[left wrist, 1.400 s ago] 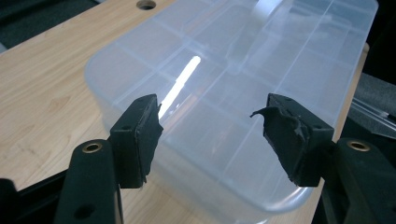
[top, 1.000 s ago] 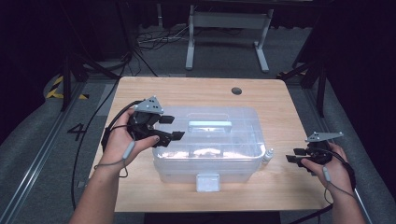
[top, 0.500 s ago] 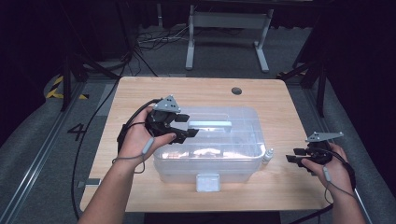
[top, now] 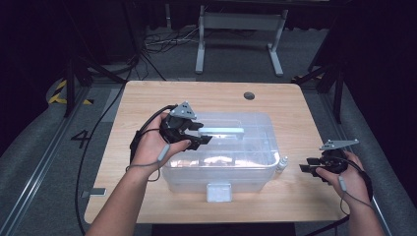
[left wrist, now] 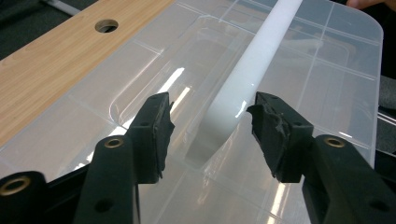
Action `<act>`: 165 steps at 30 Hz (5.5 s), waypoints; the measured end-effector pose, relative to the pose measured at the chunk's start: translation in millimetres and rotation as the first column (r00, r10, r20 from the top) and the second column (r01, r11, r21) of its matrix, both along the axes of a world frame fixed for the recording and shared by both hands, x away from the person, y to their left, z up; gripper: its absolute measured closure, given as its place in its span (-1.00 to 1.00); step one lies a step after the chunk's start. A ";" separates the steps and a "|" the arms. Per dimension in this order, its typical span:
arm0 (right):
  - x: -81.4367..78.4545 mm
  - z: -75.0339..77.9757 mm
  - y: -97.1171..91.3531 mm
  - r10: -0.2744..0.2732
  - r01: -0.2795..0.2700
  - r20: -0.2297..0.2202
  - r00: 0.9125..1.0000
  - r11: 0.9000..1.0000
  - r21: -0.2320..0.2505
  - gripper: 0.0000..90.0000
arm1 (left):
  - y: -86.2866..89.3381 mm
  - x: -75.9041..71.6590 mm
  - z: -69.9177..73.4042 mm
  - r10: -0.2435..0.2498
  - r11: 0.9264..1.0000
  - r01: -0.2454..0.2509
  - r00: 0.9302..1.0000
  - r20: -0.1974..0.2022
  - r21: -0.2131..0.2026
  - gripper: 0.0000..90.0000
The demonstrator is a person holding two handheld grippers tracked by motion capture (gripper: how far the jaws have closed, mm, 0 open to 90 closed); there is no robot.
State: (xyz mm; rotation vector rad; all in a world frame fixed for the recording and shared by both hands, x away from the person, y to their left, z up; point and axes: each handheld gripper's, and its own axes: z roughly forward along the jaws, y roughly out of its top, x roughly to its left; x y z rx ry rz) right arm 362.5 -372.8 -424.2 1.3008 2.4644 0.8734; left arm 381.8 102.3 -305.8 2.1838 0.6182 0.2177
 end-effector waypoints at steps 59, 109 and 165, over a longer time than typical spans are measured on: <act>-44.0 63.6 42.5 0.207 -0.247 0.202 0.957 0.948 0.200 0.98 | -13.5 44.3 40.7 0.088 0.991 -0.076 0.990 -0.113 0.114 0.58; -40.6 49.8 71.9 0.281 -0.379 0.316 0.906 0.872 0.311 1.00 | 5.0 28.5 70.1 0.057 0.998 -0.057 0.998 0.000 0.038 -0.12; -25.4 70.9 85.7 0.206 -0.345 0.391 0.897 0.878 0.330 1.00 | 118.6 -75.5 26.4 0.188 0.975 -0.174 0.978 0.088 -0.140 0.32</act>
